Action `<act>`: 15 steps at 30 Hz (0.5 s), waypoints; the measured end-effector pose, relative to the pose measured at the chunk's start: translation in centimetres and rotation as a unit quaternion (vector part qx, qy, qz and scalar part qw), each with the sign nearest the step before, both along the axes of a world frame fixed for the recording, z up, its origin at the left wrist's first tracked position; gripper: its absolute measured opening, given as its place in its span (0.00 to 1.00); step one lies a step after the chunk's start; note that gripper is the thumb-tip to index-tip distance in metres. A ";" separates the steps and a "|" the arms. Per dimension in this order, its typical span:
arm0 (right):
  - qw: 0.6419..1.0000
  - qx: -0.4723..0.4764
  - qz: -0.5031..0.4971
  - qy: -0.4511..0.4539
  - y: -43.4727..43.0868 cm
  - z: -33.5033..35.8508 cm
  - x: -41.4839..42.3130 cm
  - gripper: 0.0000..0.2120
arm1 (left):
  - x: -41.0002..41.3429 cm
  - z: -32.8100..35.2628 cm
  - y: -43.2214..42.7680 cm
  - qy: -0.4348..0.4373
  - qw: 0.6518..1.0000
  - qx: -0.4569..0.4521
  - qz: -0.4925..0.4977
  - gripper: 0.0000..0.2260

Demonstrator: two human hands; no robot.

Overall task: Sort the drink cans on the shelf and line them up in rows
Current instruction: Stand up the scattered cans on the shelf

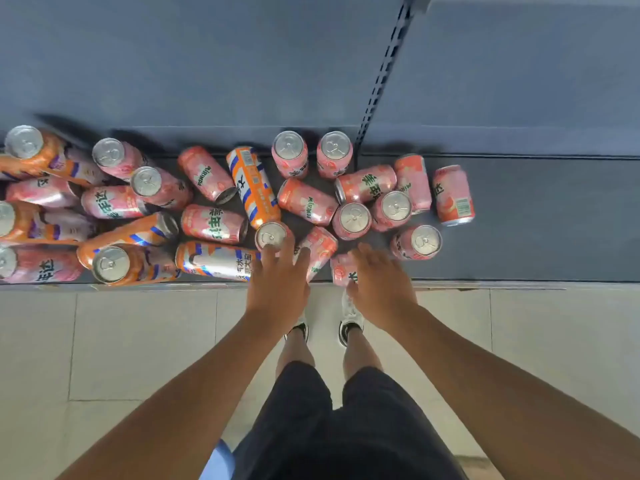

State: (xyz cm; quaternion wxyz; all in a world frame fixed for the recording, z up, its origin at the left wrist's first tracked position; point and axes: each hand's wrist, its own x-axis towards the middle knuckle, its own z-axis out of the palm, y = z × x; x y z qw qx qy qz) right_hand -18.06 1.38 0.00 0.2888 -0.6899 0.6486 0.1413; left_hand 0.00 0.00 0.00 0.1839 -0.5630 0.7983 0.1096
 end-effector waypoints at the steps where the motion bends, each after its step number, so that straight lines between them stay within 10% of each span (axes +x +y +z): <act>1: 1.000 -0.002 0.015 0.013 -0.1 -0.8 0.1 0.27 | -0.1 -0.3 -0.2 0.006 1.000 -0.003 0.002 0.25; 8: 0.992 0.001 0.092 0.085 -1.1 -5.0 0.9 0.39 | -0.4 -3.8 0.8 0.027 0.999 -0.033 -0.014 0.29; 15: 0.997 -0.061 0.036 0.009 -1.0 -5.7 -0.1 0.29 | -1.1 -6.0 1.5 0.080 0.995 0.004 0.065 0.34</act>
